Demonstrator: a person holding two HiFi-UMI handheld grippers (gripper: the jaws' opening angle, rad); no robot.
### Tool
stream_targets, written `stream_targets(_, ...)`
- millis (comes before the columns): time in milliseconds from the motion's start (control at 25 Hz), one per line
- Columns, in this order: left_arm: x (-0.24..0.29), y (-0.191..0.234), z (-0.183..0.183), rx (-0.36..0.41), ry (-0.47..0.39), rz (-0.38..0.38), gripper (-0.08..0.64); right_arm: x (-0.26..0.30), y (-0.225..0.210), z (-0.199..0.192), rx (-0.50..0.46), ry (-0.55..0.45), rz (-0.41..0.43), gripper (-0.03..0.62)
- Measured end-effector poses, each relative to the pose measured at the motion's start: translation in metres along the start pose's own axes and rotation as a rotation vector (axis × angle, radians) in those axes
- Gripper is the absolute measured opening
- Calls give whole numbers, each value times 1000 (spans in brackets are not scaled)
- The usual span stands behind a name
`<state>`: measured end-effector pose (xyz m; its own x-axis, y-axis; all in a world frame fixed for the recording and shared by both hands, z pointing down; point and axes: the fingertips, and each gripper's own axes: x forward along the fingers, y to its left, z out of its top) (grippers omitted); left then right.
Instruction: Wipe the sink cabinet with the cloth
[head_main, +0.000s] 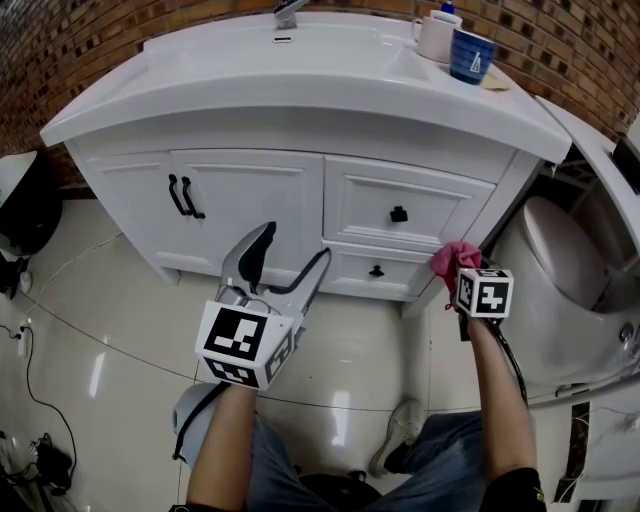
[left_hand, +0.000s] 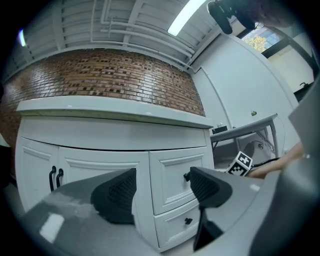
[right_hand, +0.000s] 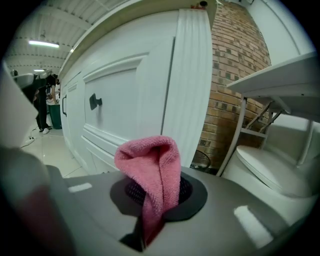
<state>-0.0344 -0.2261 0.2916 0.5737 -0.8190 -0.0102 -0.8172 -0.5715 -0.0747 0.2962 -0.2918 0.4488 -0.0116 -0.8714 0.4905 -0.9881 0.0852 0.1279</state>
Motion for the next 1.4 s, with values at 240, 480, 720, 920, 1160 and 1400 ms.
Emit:
stream_targets(240,10,-1,-2,9,1,5,342,-32,76,34,-77,-136,235,41)
stream_targets(480,17,-1,-7,18,4,18,342,-91,113,80,-65,-367,287,41)
stream_targets(720,21,-8,-8,37,-4,24,342,-121,95,96,42,-506,195,41)
stream_targets(920,23,-15,-9,45,-6,19,341,-133,92,106,51,-564,174,41)
stream_targets(1160,24,-20,-10,53,-1,5,341,-131,90,110,45,-567,173,41)
stream_targets(1400,23,-20,-10,47,1,-1,341,-129,94,109,35,-566,175,41)
